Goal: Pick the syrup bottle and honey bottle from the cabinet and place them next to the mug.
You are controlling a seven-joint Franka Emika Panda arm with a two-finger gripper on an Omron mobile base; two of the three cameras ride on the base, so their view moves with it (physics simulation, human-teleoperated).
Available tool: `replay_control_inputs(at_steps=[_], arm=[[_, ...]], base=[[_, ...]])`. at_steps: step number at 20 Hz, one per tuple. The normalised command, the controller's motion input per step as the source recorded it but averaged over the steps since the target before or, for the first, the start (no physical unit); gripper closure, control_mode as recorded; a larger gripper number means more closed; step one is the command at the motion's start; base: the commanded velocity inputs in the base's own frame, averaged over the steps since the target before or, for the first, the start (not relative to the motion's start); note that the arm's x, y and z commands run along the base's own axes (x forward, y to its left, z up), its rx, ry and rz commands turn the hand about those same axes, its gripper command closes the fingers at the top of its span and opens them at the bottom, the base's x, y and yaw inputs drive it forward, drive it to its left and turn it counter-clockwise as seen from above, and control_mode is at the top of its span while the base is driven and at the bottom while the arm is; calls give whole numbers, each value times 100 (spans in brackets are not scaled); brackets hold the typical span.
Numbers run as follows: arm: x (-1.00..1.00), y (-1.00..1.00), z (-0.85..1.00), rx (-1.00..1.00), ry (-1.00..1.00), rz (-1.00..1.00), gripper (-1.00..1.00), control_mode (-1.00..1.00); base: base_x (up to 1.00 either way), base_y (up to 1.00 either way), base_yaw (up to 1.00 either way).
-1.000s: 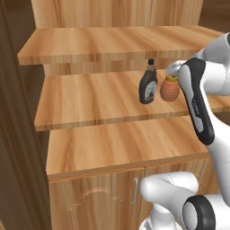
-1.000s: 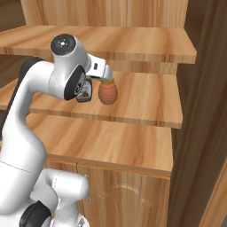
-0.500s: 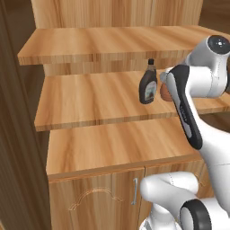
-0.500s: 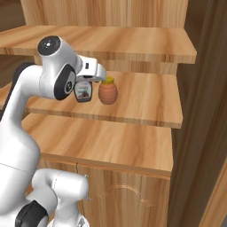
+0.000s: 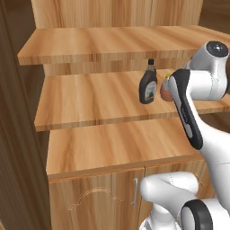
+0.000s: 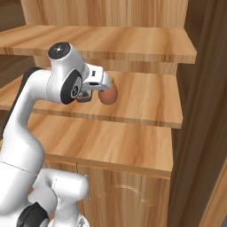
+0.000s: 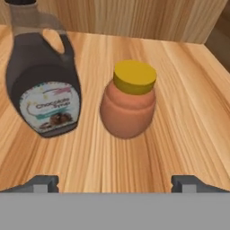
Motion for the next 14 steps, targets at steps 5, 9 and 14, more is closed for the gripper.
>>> replay_control_inputs(at_steps=[5,9,14], arm=[[1,-25,0,5,1,0,-100,-100],[1,-16,2,6,0,0,-100,-100],[15,-1,0,1,-6,0,-100,-100]], base=[[0,0,0],[0,0,0],[0,0,0]])
